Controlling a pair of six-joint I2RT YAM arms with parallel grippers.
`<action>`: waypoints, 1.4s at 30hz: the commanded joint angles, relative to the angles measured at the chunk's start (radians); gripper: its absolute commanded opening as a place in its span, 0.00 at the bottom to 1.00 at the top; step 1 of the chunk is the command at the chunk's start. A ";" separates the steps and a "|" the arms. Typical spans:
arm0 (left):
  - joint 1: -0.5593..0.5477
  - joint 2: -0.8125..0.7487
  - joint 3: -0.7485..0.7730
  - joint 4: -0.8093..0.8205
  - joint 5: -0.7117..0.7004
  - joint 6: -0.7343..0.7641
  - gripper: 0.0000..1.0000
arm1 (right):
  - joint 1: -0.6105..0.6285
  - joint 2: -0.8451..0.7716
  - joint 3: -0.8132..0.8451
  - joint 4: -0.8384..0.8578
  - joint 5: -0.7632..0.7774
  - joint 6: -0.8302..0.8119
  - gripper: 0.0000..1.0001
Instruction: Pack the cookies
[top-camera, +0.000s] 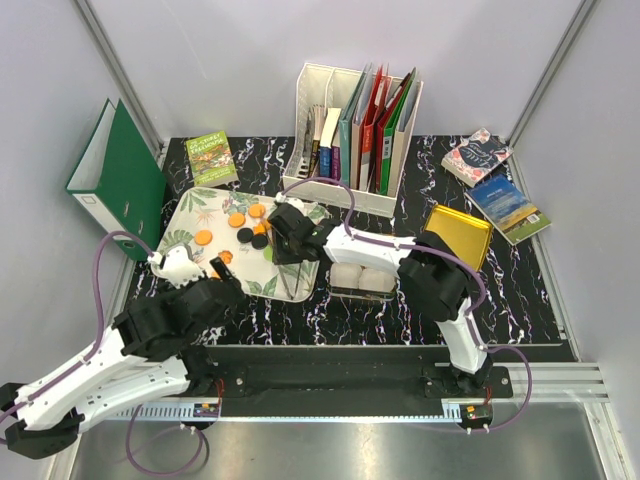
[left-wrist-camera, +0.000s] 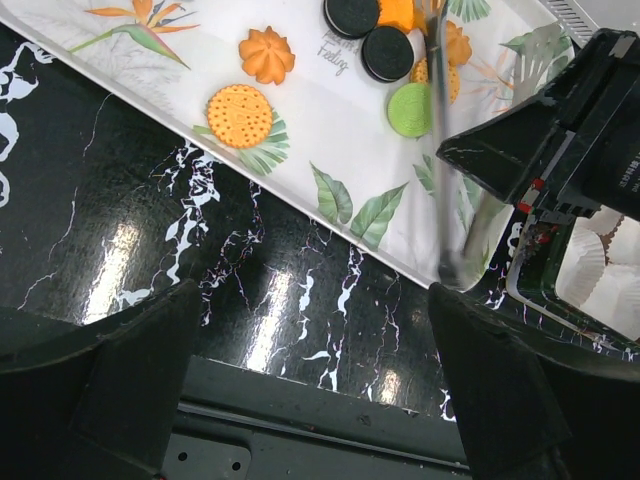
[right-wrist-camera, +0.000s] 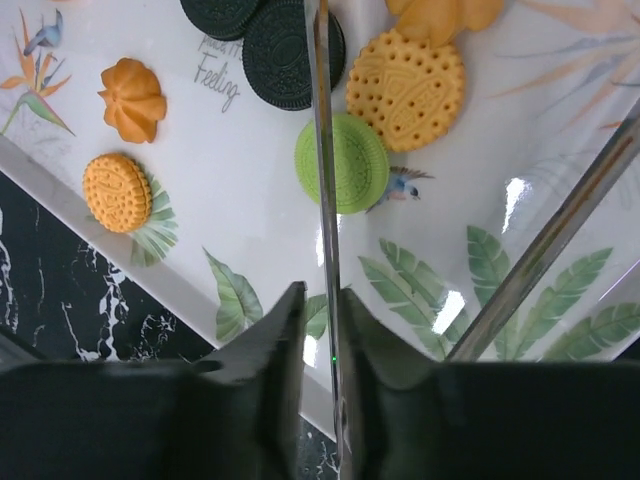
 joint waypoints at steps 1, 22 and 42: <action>0.002 0.016 -0.011 0.039 -0.006 0.007 0.99 | 0.009 -0.050 0.000 0.014 0.008 -0.018 0.37; 0.002 0.464 0.043 0.378 0.013 0.070 0.99 | -0.020 -0.777 -0.439 0.017 0.300 -0.032 1.00; 0.139 1.205 0.400 0.450 0.062 -0.128 0.99 | -0.020 -1.158 -0.728 0.045 0.277 -0.144 1.00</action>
